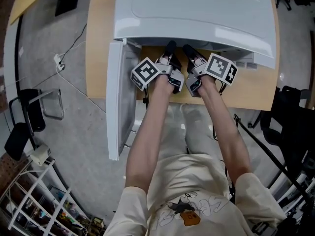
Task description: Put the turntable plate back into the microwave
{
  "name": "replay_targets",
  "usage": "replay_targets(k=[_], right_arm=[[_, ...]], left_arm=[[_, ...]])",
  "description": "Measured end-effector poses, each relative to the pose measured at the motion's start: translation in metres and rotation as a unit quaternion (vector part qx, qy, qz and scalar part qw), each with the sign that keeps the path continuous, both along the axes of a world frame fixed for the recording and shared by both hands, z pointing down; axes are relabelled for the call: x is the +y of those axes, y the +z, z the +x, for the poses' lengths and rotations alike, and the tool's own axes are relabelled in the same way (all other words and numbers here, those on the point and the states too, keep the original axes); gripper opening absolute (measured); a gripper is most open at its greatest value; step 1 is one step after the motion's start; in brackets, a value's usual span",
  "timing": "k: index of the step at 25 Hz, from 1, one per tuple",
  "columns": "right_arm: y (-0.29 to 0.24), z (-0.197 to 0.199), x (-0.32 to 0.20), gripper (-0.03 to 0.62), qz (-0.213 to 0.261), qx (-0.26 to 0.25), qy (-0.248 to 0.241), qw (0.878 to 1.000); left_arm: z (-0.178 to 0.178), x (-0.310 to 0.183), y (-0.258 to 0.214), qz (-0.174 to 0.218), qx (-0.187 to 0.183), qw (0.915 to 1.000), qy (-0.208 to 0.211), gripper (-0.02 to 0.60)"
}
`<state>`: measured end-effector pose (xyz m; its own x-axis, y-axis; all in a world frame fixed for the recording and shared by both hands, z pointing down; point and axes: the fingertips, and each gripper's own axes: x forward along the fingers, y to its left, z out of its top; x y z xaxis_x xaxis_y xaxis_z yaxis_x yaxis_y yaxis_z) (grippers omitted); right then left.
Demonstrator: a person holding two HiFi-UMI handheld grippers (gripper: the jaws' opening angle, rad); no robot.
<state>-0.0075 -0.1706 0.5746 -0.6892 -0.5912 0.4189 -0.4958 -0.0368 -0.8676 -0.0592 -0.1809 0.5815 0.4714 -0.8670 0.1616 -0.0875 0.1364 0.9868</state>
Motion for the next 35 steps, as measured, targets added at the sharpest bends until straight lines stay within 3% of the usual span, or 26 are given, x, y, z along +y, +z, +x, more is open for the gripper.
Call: replay_targets(k=[4, 9, 12, 14, 16, 19, 26, 31, 35], right_arm=[[0.004, 0.001, -0.005, 0.061, -0.031, -0.081, 0.045, 0.995], [0.010, 0.007, -0.007, 0.037, -0.036, -0.061, 0.045, 0.996], [0.010, 0.013, -0.007, 0.025, -0.032, -0.051, 0.064, 0.996], [0.011, 0.017, -0.007, 0.006, -0.025, -0.034, 0.067, 0.997], [0.011, 0.019, -0.010, 0.007, -0.019, -0.022, 0.069, 0.997], [0.010, 0.021, -0.015, 0.008, -0.022, -0.035, 0.085, 0.996], [0.003, 0.023, -0.035, 0.008, -0.009, -0.065, 0.106, 0.992], [-0.004, 0.011, -0.020, 0.015, -0.006, -0.027, 0.072, 0.997], [0.005, -0.001, -0.011, 0.052, -0.029, -0.045, 0.070, 0.996]], left_arm=[[0.008, 0.000, 0.001, -0.008, -0.014, 0.9993, 0.034, 0.017], [0.015, 0.008, -0.003, 0.004, -0.029, 0.9971, 0.071, -0.003], [0.020, 0.023, -0.013, 0.023, -0.070, 0.9925, 0.098, -0.003], [0.021, 0.035, -0.017, 0.041, -0.133, 0.9832, 0.117, -0.003], [0.021, 0.046, -0.020, 0.063, -0.206, 0.9663, 0.141, -0.003], [0.022, 0.053, -0.023, 0.079, -0.258, 0.9500, 0.157, -0.003], [0.019, 0.052, -0.019, 0.071, -0.275, 0.9460, 0.157, -0.003], [0.015, 0.060, -0.017, 0.065, -0.289, 0.9429, 0.154, -0.003], [0.014, 0.064, -0.018, 0.064, -0.303, 0.9383, 0.153, -0.003]])
